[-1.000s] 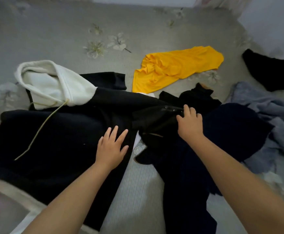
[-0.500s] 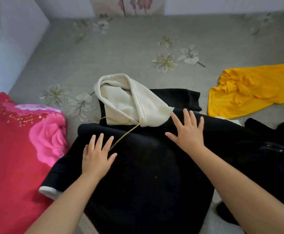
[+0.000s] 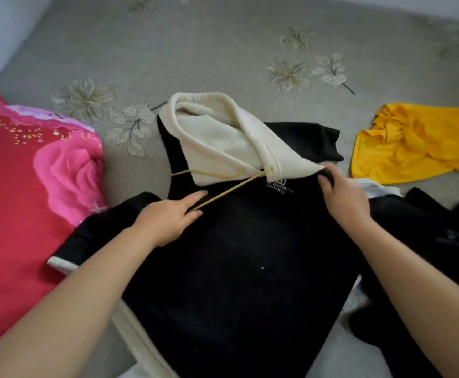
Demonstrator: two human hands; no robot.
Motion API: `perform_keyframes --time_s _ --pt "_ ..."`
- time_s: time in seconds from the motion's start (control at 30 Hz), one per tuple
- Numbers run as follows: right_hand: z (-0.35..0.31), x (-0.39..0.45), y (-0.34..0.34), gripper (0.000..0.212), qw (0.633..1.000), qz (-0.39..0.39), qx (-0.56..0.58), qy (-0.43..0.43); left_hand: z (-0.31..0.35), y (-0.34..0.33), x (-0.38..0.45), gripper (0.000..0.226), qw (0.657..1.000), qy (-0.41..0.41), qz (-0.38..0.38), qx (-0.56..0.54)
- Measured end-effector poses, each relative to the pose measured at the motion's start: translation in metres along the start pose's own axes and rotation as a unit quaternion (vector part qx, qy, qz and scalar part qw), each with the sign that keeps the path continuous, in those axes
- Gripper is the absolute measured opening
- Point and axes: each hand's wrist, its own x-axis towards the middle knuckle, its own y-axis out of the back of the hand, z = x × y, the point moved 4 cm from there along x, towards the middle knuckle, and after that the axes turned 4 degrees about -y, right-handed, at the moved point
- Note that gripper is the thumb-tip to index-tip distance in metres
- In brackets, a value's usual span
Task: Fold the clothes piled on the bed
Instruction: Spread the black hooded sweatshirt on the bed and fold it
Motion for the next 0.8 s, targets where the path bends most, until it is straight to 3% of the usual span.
perform_keyframes --time_s 0.1,0.2,0.3,0.37,0.4,0.47,0.57,0.67,0.73,0.8 --pt "0.026 -0.008 0.027 0.040 0.994 -0.038 0.027 -0.100 0.018 0.011 -0.035 0.051 0.995 -0.027 -0.071 -0.069" --pt "0.057 -0.033 0.051 0.046 0.979 -0.111 -0.023 -0.172 0.041 0.017 -0.077 0.048 0.981 -0.039 -0.150 -0.113" --pt "0.089 -0.070 0.063 0.052 0.954 -0.188 -0.095 -0.214 0.069 0.006 -0.119 0.047 0.949 -0.037 -0.306 -0.071" --pt "0.103 -0.095 0.064 0.054 0.940 -0.227 -0.128 -0.219 0.090 -0.002 -0.128 0.046 0.944 -0.038 -0.329 -0.007" --pt "0.107 -0.106 0.063 0.054 0.940 -0.231 -0.127 -0.216 0.099 -0.005 -0.125 0.045 0.957 -0.042 -0.287 0.023" --pt "0.109 -0.121 0.063 0.056 0.952 -0.214 -0.102 -0.194 0.118 -0.001 -0.110 0.043 0.990 -0.028 -0.126 0.058" --pt "0.100 -0.135 0.058 0.056 0.970 -0.223 -0.058 -0.077 0.136 0.007 -0.089 0.054 0.998 -0.002 0.060 0.005" --pt "0.084 -0.144 0.053 0.046 0.968 -0.248 0.039 0.025 0.147 0.015 -0.066 0.070 0.986 -0.046 0.130 -0.097" --pt "0.073 -0.148 0.048 0.039 0.948 -0.277 0.157 0.017 0.156 0.022 -0.054 0.081 0.978 -0.089 0.138 -0.131" --pt "0.068 -0.150 0.036 0.039 0.946 -0.267 0.181 -0.015 0.161 0.025 -0.043 0.079 0.980 -0.087 0.137 -0.115"
